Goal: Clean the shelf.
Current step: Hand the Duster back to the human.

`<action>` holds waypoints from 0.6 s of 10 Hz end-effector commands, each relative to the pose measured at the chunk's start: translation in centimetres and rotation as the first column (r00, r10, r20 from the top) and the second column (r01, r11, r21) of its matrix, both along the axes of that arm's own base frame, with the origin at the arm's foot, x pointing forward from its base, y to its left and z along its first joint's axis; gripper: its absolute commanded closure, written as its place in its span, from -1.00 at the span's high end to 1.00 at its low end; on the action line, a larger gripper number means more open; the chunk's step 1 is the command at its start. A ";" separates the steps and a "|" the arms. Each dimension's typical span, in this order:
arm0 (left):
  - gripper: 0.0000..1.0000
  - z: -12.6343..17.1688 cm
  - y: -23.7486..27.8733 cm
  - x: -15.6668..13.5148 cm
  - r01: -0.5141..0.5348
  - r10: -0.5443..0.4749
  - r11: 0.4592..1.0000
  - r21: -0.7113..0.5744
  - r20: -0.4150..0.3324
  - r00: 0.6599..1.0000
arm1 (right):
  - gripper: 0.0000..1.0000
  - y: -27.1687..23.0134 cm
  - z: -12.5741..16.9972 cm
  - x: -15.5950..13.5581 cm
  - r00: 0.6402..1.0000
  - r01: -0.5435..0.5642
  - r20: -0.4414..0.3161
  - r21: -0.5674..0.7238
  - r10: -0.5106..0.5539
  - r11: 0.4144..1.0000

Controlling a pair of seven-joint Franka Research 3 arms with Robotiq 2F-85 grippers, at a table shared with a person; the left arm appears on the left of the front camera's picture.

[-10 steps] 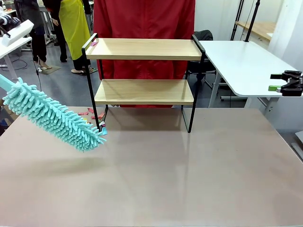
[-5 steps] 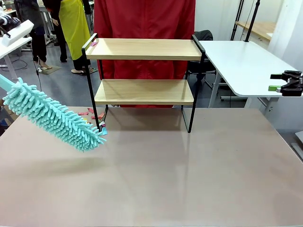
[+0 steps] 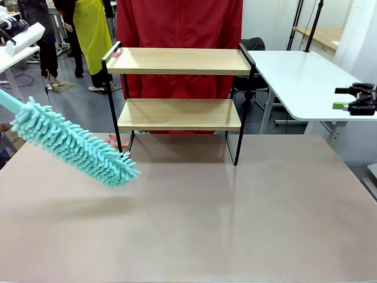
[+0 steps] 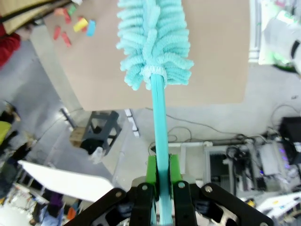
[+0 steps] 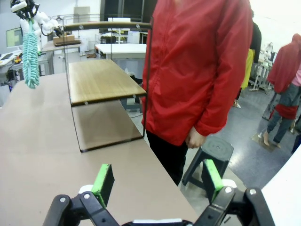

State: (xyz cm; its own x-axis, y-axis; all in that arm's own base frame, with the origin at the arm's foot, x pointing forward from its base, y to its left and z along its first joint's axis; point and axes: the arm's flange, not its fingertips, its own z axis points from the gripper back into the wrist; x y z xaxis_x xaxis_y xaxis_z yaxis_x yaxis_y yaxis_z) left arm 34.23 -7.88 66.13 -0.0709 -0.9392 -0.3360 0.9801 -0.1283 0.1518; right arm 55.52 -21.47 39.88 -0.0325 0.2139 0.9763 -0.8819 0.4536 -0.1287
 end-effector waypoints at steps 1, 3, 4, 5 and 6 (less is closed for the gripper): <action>-0.74 0.0 -0.3 -0.3 -0.004 0.007 0.992 -0.127 0.022 1.000 | 1.00 3.5 3.6 -1.3 0.999 -0.052 -0.015 -0.017 0.052 0.998; -0.74 -0.6 -0.8 -0.8 -0.014 0.020 0.970 -0.243 0.022 1.000 | 1.00 7.7 5.6 -2.3 0.986 -0.157 -0.049 -0.006 0.157 0.988; -0.74 -1.2 -0.9 -1.3 -0.010 0.017 0.951 -0.309 0.020 1.000 | 1.00 9.8 6.5 -3.3 0.970 -0.230 -0.076 0.010 0.230 0.973; -0.74 -2.2 -1.2 -1.9 -0.012 0.019 0.930 -0.368 0.016 1.000 | 1.00 11.2 7.5 -4.3 0.955 -0.278 -0.097 0.039 0.281 0.960; -0.74 -3.1 -1.1 -2.4 -0.013 0.022 0.900 -0.435 0.015 1.000 | 1.00 12.5 8.6 -5.1 0.941 -0.314 -0.111 0.057 0.318 0.948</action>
State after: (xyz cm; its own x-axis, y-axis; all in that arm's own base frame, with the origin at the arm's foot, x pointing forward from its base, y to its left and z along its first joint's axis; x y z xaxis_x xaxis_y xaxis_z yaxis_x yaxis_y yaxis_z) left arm 32.88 -9.37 64.48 -0.0554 -0.9983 0.0180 0.9813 -0.0511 0.1858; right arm 51.13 -8.73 47.24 -0.0255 0.1893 0.9816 -0.9830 0.1737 -0.0590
